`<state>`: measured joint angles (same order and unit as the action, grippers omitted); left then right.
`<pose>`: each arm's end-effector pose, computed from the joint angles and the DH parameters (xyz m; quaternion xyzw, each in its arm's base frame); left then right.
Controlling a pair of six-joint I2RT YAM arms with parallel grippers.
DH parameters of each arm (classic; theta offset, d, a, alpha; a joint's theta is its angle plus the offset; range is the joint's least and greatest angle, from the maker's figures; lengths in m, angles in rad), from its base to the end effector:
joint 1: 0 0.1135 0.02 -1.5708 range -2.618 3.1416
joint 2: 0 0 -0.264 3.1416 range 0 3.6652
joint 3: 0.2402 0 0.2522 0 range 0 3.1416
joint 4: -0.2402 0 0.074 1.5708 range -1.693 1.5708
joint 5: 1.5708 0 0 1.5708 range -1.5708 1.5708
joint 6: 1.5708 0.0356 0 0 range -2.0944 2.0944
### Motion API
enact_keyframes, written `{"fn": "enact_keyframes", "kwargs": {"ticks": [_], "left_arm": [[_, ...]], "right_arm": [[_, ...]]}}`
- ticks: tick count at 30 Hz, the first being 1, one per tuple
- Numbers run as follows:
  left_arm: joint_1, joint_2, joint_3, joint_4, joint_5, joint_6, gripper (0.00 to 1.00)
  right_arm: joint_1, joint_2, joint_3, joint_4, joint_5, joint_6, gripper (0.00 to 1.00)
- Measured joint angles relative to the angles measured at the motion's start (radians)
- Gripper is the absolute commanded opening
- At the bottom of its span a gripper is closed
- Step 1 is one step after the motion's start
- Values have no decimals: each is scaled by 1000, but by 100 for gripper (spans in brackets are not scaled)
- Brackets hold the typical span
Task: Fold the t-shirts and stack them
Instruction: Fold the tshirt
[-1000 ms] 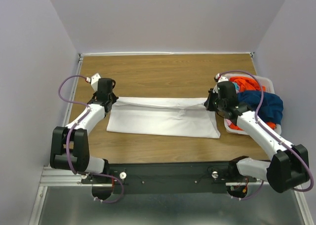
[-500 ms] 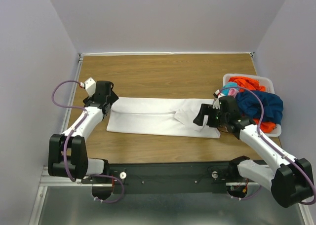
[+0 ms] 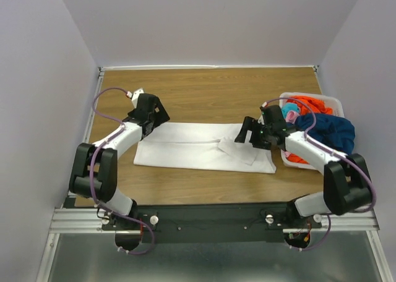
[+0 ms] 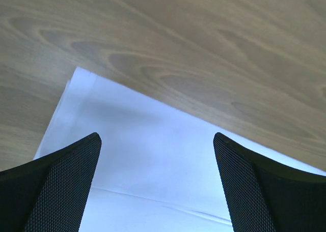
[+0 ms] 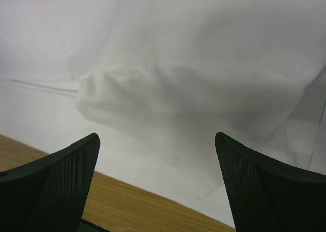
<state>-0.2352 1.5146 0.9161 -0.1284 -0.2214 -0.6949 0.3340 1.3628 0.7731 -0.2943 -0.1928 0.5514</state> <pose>0.3155 -0.0676 0.2164 -0.2506 0.8726 -0.0925 0.4090 0.2543 0.0955 0.2012 0.0695 0.9352 0.2255 0.2640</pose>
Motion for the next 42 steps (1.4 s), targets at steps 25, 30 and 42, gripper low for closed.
{"fn": "enact_keyframes", "kwargs": {"ticks": [25,30,42], "left_arm": [[-322,-300,-451,97,136,-142,98],[-402,-320,-489,158,170,-202,98],[-652,-116,-400,335,238,-256,98]], "right_arm": [[-13,1241,1440,96,-223,-200,100],[-2,1374,1642,94,-326,-219,100],[85,1421,1713,98,-319,-315,100]]}}
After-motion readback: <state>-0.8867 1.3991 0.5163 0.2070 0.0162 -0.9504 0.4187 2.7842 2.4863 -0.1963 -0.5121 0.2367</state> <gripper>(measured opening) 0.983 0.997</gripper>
